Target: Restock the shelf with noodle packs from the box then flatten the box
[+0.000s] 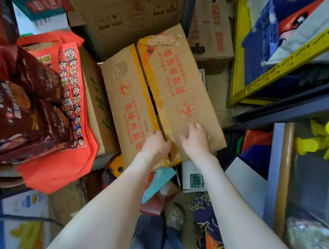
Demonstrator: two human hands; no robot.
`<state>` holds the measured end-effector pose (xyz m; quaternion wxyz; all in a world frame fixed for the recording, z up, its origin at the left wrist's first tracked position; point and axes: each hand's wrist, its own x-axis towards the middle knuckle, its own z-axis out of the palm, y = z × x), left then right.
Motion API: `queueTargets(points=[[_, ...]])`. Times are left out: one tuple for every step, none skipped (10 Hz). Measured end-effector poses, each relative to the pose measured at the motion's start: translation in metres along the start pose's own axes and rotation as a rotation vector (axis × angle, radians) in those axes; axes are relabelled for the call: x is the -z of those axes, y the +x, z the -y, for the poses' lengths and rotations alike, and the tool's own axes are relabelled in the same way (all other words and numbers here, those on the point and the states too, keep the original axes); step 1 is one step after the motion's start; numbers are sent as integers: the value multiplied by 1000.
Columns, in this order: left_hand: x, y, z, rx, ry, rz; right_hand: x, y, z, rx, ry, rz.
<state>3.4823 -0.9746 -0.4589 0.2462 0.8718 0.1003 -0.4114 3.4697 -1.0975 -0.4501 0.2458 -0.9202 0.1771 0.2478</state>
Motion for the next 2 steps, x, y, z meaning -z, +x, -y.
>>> queueTargets(points=[[11, -33, -12, -66, 64, 76, 21, -38, 9, -6, 101, 101], [30, -67, -27, -112, 97, 108, 58, -73, 24, 18, 159, 97]])
